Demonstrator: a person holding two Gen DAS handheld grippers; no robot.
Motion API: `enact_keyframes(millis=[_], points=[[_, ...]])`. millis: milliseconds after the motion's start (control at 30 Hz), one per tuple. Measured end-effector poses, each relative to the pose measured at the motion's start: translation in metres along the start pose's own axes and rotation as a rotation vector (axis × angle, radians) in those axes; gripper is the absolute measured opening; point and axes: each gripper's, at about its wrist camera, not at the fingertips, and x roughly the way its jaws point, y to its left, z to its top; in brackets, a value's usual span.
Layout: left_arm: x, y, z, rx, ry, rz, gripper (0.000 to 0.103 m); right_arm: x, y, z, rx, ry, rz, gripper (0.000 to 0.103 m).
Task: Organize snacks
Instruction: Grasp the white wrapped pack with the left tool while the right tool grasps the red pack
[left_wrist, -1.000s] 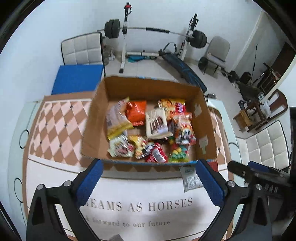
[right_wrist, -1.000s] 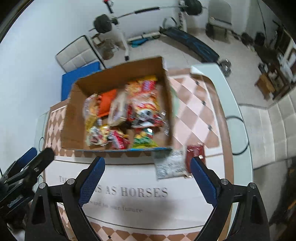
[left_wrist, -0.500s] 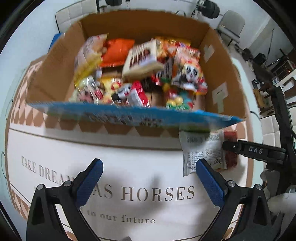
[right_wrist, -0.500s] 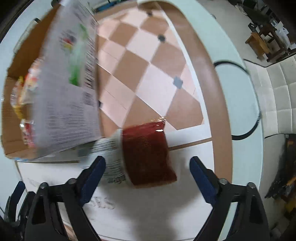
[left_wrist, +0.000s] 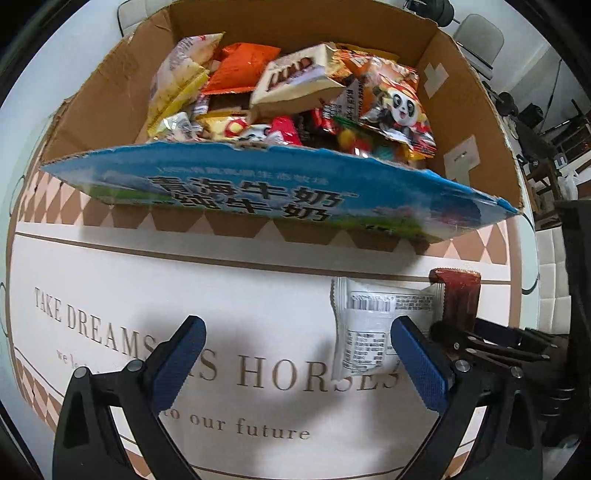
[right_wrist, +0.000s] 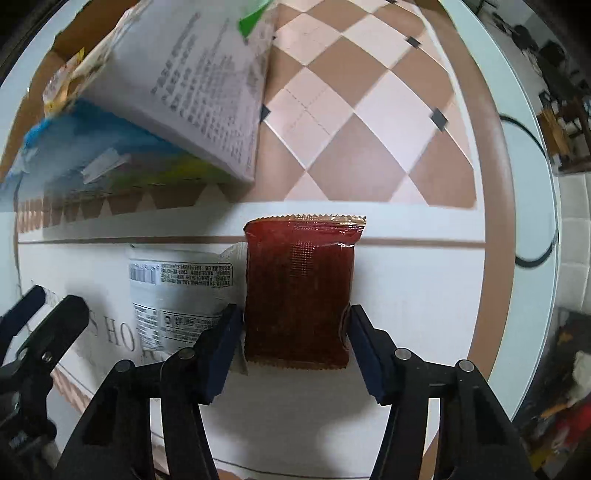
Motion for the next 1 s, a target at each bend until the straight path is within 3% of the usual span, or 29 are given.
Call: enact_keyframes(millis=[100, 300, 533, 800, 900, 1000], points=[[0.004, -0.007, -0.003, 0.006, 0.018, -0.02, 0.103, -0.001, -0.014, -0.001, 0.048, 0.022, 0.044, 0.062], [0.015, -0.018, -0.01, 0.018, 0.042, -0.012, 0.103, 0.006, -0.017, -0.001, 0.01, 0.011, -0.001, 0.068], [0.026, -0.029, -0.02, 0.0, 0.085, -0.048, 0.103, -0.007, -0.058, -0.017, 0.162, 0.015, 0.123, 0.071], [0.055, -0.072, -0.023, 0.048, 0.152, -0.062, 0.103, -0.027, -0.114, -0.017, 0.235, -0.025, 0.051, 0.072], [0.073, -0.082, -0.029, 0.084, 0.18, -0.008, 0.103, -0.037, -0.118, -0.026, 0.245, -0.033, 0.028, 0.072], [0.076, -0.075, -0.037, 0.079, 0.175, -0.012, 0.103, -0.04, -0.119, -0.023, 0.231, -0.033, 0.024, 0.072]])
